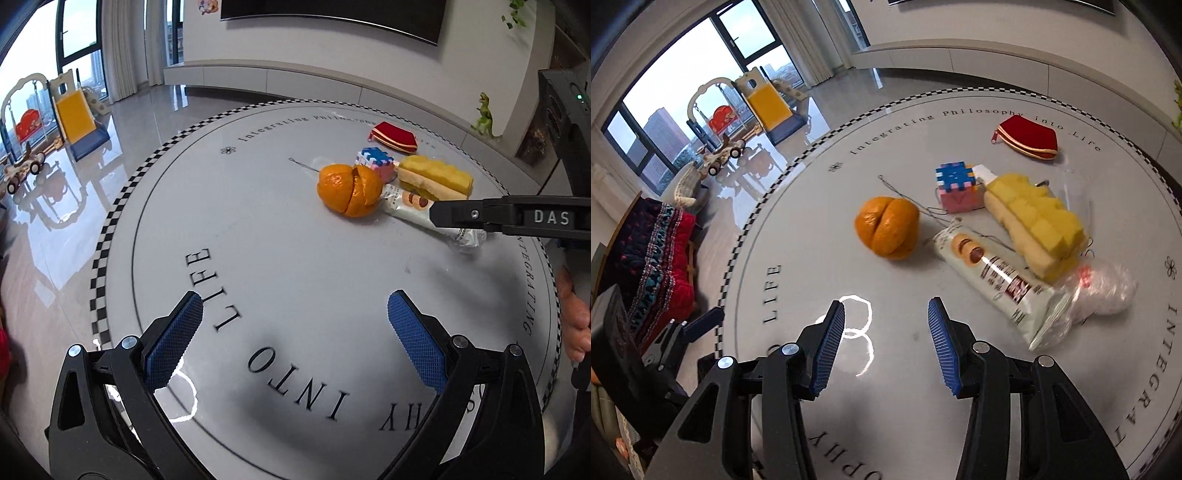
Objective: Collect trash
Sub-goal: 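Grasp the orange with the left tool while the right tool grasps the snack bar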
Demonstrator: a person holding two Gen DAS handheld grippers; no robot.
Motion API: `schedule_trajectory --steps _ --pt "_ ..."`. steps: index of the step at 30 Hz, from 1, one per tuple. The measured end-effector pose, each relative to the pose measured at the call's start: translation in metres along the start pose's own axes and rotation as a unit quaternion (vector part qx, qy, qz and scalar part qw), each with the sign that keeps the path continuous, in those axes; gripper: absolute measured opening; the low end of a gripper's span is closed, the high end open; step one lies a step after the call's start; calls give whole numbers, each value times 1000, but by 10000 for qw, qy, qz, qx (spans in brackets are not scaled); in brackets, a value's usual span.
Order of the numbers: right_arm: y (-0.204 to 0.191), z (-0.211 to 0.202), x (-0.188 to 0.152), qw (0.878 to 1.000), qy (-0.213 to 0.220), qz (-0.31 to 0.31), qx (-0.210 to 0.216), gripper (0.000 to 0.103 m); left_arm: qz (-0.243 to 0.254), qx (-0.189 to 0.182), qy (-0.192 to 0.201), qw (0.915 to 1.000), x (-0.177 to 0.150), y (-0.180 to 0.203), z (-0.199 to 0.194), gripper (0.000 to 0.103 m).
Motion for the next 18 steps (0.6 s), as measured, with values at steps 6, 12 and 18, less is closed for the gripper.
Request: schedule_trajectory --steps 6,12,18 --pt "29 28 9 9974 -401 -460 -380 49 3 -102 -124 9999 17 12 25 97" --pt "41 47 12 9907 -674 -941 -714 49 53 -87 -220 9997 21 17 39 97" --pt "39 55 2 9861 -768 -1177 -887 48 110 -65 -257 9996 24 24 47 97"
Point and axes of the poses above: each gripper's, at about its wrist camera, not at the fingertips, and z roughly the way its jaws point, y to its right, x to its top, the point moved 7 cm from there along z, roughly the way its jaws point, and after that the axes turned 12 degrees about -z, right-handed, at the moved point
